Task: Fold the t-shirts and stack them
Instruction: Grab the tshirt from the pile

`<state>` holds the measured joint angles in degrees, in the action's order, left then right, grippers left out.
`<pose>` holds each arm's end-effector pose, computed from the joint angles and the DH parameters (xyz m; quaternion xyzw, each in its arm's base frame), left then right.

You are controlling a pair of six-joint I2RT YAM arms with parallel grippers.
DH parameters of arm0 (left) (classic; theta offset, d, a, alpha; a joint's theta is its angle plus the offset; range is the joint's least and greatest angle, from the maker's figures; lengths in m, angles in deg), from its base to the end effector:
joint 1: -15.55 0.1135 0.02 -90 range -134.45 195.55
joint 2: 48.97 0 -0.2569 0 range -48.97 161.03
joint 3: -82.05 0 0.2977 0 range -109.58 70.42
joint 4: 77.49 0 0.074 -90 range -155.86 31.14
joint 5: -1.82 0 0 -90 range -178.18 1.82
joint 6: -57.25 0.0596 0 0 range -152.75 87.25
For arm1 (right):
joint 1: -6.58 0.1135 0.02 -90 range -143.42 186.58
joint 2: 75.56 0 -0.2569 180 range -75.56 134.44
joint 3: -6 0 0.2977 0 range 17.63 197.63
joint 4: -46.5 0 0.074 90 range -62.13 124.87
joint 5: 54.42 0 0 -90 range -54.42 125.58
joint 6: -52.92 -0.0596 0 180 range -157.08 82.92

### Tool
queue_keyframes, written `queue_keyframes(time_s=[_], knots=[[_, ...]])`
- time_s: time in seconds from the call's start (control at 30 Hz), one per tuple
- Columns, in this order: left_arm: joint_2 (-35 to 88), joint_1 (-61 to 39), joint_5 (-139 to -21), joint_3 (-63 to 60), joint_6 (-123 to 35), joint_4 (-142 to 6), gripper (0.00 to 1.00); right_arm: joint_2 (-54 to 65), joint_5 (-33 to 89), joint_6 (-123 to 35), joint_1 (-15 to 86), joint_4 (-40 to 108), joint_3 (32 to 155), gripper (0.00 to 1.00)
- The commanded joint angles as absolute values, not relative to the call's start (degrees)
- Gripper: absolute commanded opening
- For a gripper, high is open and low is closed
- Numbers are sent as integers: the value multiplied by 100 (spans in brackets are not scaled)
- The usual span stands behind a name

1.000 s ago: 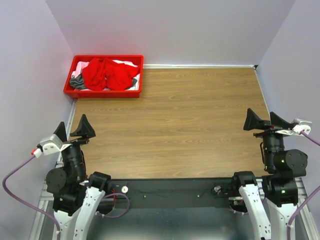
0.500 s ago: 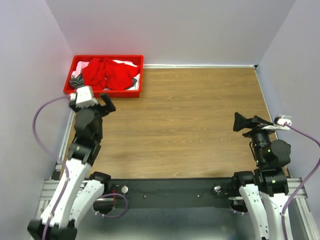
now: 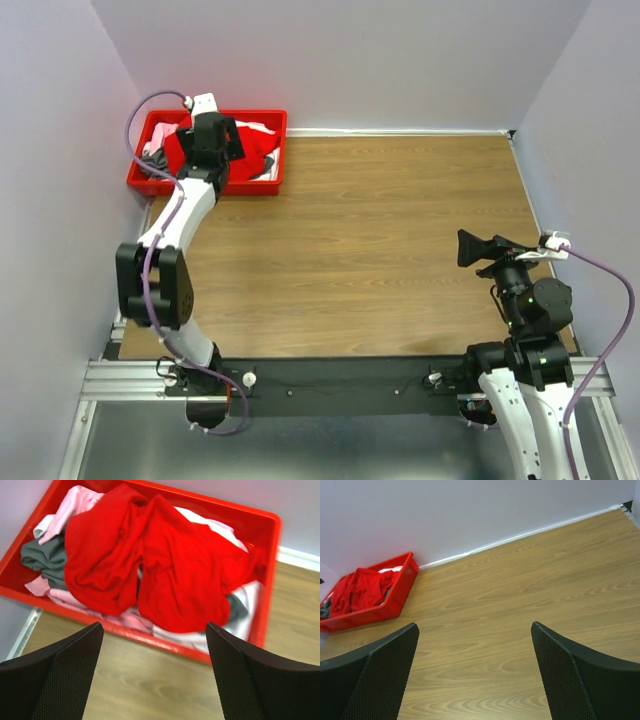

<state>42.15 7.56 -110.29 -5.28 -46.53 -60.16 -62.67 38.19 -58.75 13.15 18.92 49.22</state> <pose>0.4414 -0.0393 0.3041 -0.1492 0.8029 0.0505 0.5749 0.1592 0.0156 0.3275 0.1070 0.6816 0.1613 0.7057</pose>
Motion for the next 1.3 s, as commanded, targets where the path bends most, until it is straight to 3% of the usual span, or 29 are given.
queue_keyframes(time_s=[0.0, 0.17, 0.73, 0.97, 1.03, 1.07, 1.13, 1.27], knots=[[5233, 1202, -10892, -1419, -4848, -5619, 90, -6334, 3857, -6028, 1388, 1975, 4830, 100], [6263, 1475, -10875, -2132, -4866, -5382, 86, -6290, 3910, -6045, 1414, 1984, 4813, 100], [7470, 1801, -10663, -2793, -4743, -5276, 65, -6141, 3848, -6046, 1432, 1993, 4812, 100], [7523, 1818, -10936, -2802, -4620, -5303, 42, -6097, 3822, -6037, 1423, 2001, 4812, 100], [7400, 1809, -11006, -2802, -4550, -5302, 29, -6097, 3813, -6045, 1423, 1993, 4804, 100], [7356, 1809, -11024, -2819, -4515, -5224, 15, -6088, 3813, -6046, 1423, 2001, 4804, 100], [7128, 1792, -11190, -2925, -4480, -5136, 5, -6097, 3813, -6037, 1423, 2001, 4804, 100], [6531, 1713, -11586, -2908, -4418, -5056, 4, -6097, 3804, -6046, 1423, 1993, 4795, 100]])
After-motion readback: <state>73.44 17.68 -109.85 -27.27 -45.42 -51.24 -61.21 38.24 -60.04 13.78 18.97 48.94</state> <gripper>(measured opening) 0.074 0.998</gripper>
